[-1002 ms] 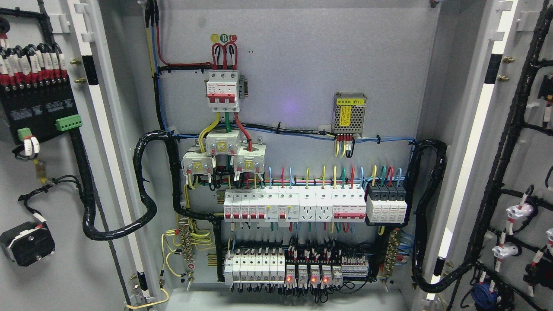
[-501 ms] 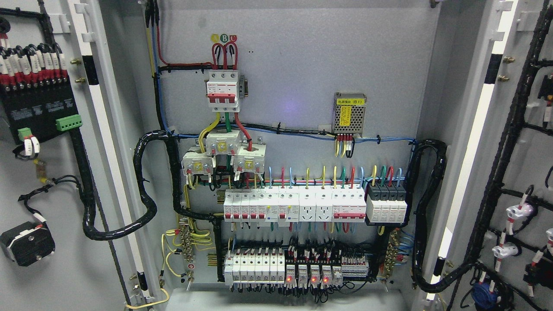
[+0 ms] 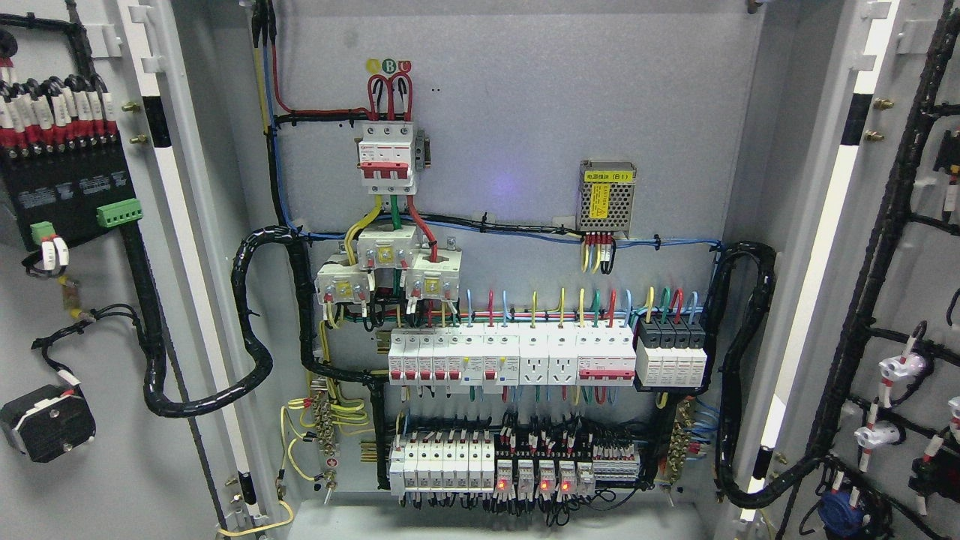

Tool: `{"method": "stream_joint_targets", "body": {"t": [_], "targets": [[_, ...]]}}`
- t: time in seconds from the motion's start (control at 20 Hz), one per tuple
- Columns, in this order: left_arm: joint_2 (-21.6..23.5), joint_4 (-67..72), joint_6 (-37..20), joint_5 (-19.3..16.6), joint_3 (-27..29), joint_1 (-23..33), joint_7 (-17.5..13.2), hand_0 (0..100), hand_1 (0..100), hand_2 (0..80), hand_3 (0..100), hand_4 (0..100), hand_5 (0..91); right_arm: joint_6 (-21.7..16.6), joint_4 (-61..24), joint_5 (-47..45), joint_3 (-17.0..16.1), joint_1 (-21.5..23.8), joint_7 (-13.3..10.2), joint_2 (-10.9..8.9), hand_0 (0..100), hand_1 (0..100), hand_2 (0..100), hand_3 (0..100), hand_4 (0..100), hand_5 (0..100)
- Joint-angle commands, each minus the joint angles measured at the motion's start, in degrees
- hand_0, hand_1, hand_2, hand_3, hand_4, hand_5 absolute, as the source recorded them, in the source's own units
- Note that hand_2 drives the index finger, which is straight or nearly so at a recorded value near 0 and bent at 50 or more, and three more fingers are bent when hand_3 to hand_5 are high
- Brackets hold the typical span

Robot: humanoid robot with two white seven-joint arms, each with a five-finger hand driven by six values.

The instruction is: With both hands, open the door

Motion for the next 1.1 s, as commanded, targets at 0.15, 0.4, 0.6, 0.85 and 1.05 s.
{"method": "stream_joint_targets", "body": {"t": [0.15,0.4,0.6,0.85,1.05], "targets": [[-5.2,22.3,10.6,-9.1,-4.8,-5.0,0.0,0,0,0.0,0,0,0.0,0.2,25.7,9.8,0.9,-3.1,-2.8,5.62,0,0,0,0,0,0],[-7.0,28.4,12.2,-9.0,-4.6,-7.6,0.0,0,0,0.0,0,0,0.0,0.6,28.1,15.9,0.8,-3.1,-6.5,6.69,0,0,0,0,0,0],[-7.2,29.4,12.9,-8.8,-3.0,-8.6,0.2,0,0,0.0,0,0,0.0,6.6,28.7,16.4,0.8,-3.1,-7.0,7.03,0,0,0,0,0,0],[-7.3,29.4,15.4,-9.0,-2.2,-9.1,0.5,0,0,0.0,0,0,0.0,10.4,30.3,18.2,1.8,-3.1,-7.6,8.0,0,0,0,0,0,0],[-7.2,29.4,17.8,-8.9,-2.1,-9.9,0.5,0,0,0.0,0,0,0.0,11.6,30.7,18.6,2.1,-3.2,-10.6,8.7,0,0,0,0,0,0]]}}
